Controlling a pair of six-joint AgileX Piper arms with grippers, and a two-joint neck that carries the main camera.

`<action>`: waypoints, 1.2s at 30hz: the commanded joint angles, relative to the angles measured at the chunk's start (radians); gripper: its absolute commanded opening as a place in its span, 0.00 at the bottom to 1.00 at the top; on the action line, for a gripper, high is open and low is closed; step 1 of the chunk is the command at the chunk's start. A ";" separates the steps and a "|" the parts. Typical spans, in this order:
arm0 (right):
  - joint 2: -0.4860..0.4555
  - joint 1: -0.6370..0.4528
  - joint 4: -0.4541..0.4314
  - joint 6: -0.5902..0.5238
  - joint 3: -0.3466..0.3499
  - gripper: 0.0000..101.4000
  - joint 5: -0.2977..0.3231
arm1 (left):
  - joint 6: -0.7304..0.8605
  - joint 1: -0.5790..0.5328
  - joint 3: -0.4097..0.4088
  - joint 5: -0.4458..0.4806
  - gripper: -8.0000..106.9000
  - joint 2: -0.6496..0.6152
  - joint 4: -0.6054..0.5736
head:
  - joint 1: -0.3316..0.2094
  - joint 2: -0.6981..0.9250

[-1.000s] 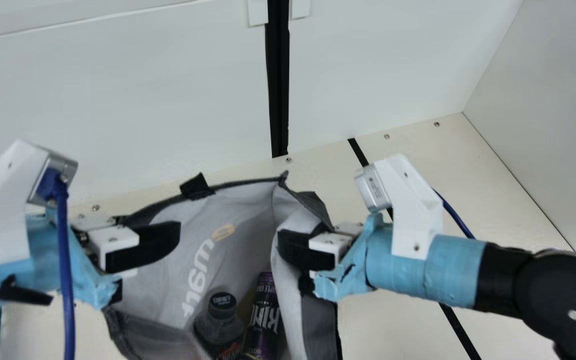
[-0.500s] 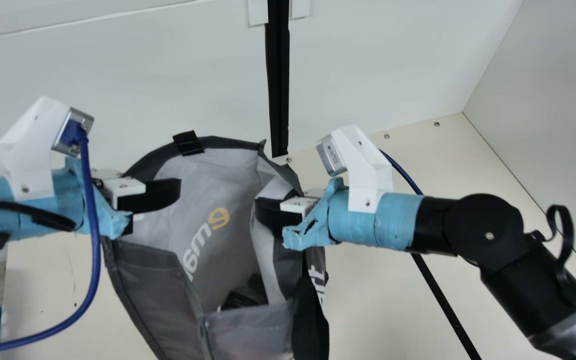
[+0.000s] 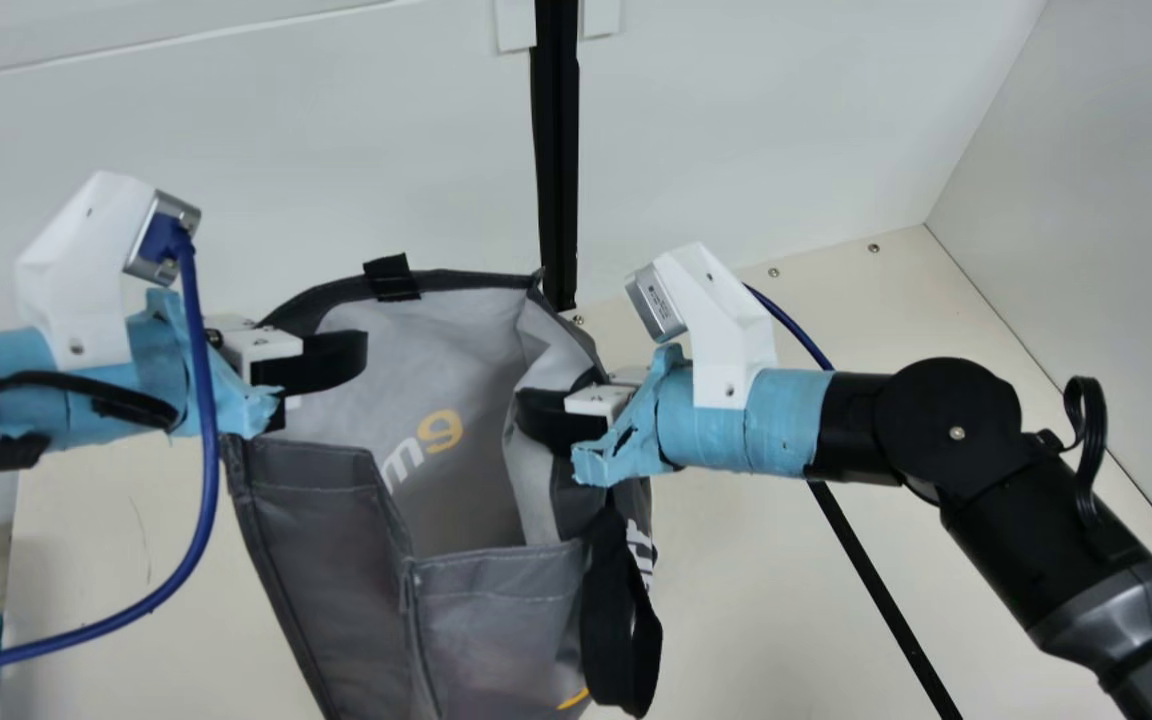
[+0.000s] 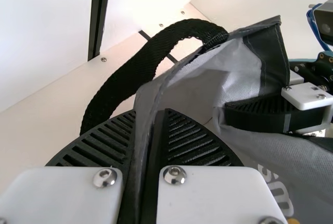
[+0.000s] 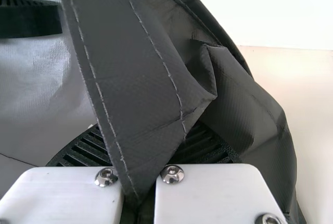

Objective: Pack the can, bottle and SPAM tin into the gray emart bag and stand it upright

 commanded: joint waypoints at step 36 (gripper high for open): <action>0.000 -0.001 -0.001 0.000 0.000 0.00 0.000 | 0.004 -0.005 0.046 -0.013 0.73 -0.036 0.000 | -0.023 -0.001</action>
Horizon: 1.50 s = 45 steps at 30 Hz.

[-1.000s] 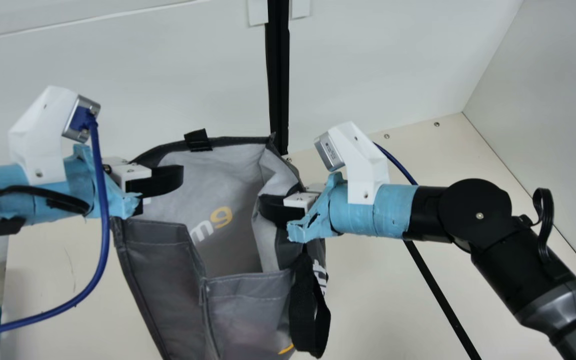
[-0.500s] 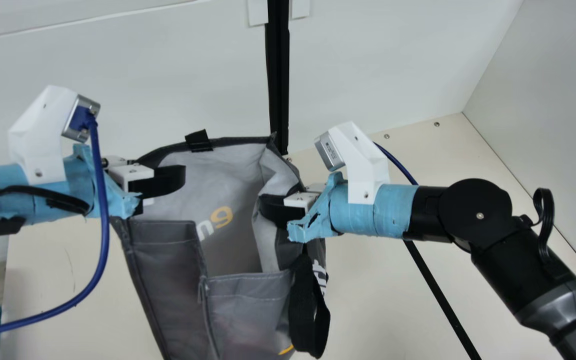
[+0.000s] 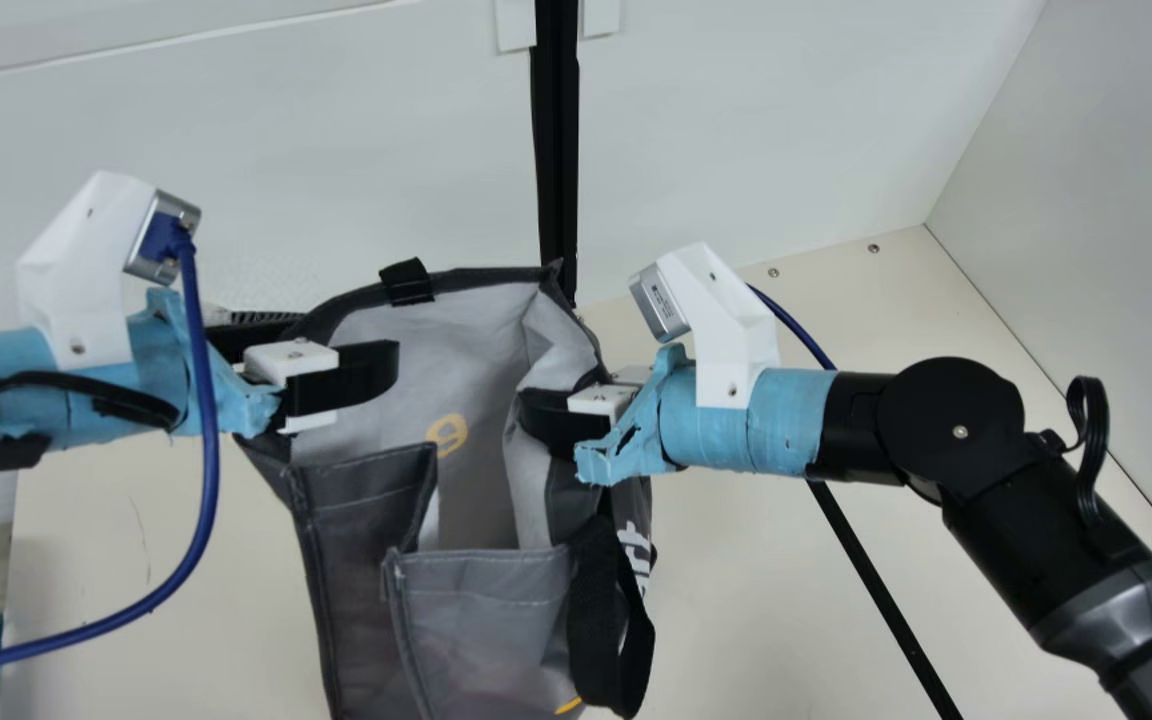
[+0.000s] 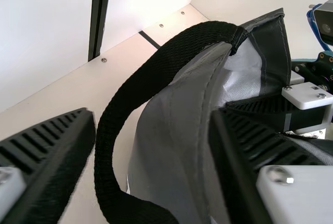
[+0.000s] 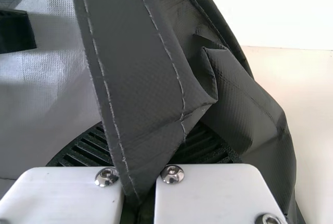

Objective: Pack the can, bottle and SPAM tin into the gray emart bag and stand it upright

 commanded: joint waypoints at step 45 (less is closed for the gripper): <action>0.000 0.000 0.000 0.000 0.000 0.00 0.000 | 0.104 0.313 0.356 0.025 0.85 -0.531 0.059 | -0.023 -0.001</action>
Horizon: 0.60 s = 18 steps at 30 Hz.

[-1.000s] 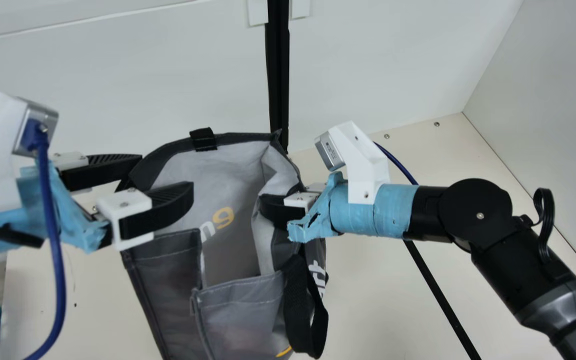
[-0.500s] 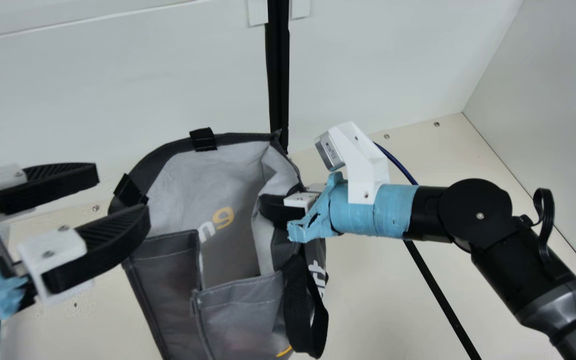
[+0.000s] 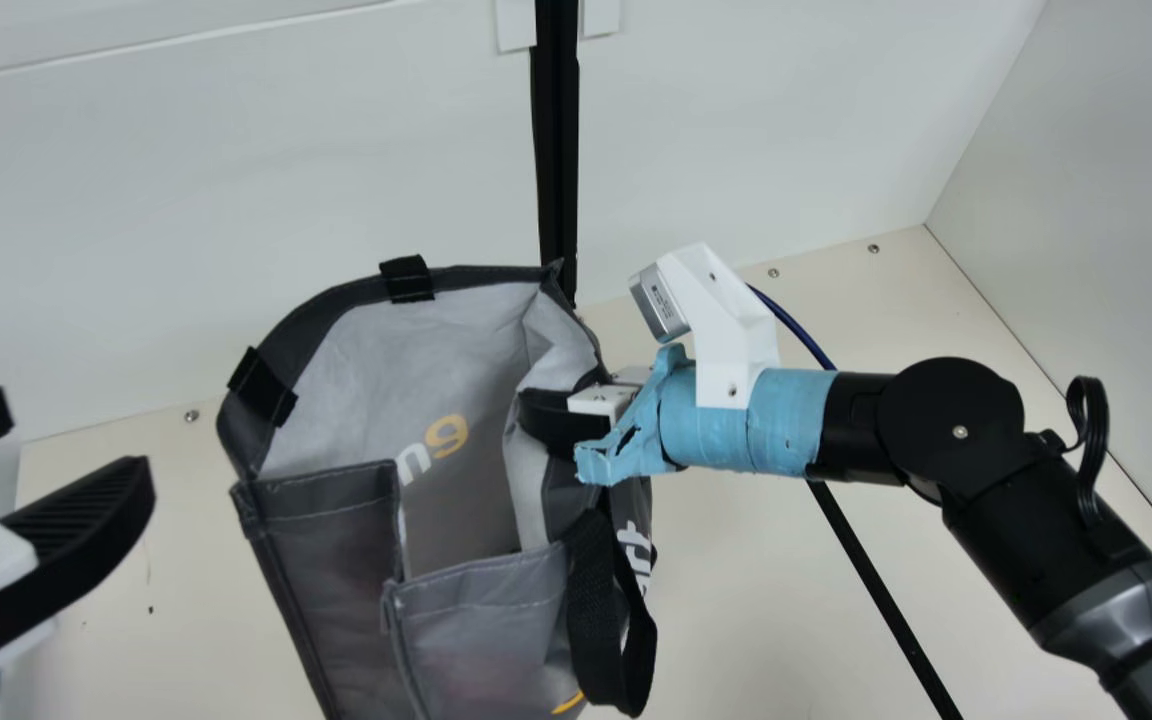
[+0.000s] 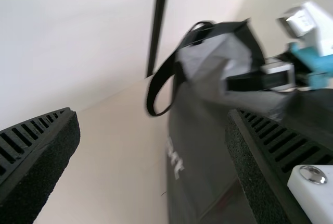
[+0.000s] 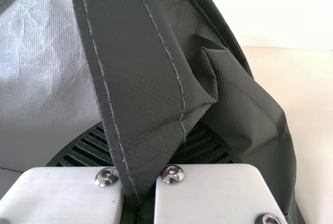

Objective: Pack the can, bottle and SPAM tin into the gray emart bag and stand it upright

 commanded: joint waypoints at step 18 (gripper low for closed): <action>0.000 0.000 0.001 0.000 0.000 0.00 0.000 | -0.376 -0.049 0.092 0.013 0.85 -0.062 0.606 | -0.023 -0.002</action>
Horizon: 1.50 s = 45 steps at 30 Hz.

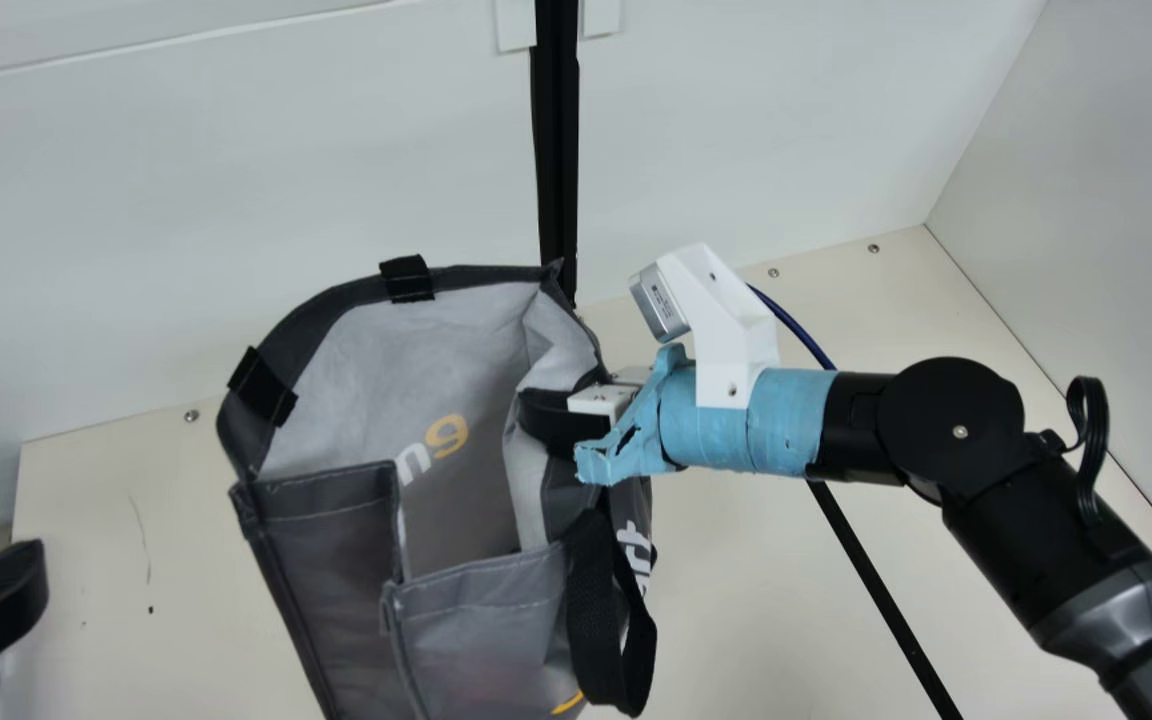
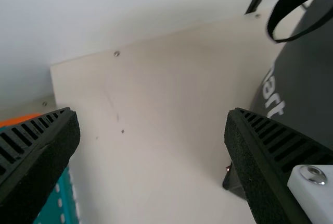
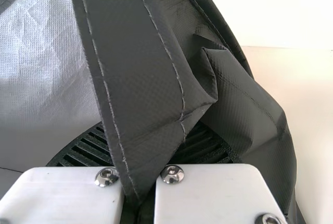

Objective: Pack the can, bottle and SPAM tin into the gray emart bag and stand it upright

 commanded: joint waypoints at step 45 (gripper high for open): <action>-0.045 -0.121 -0.397 0.212 -0.124 0.00 0.043 | -0.106 -0.036 0.041 0.002 0.85 -0.001 0.173 | -0.023 -0.001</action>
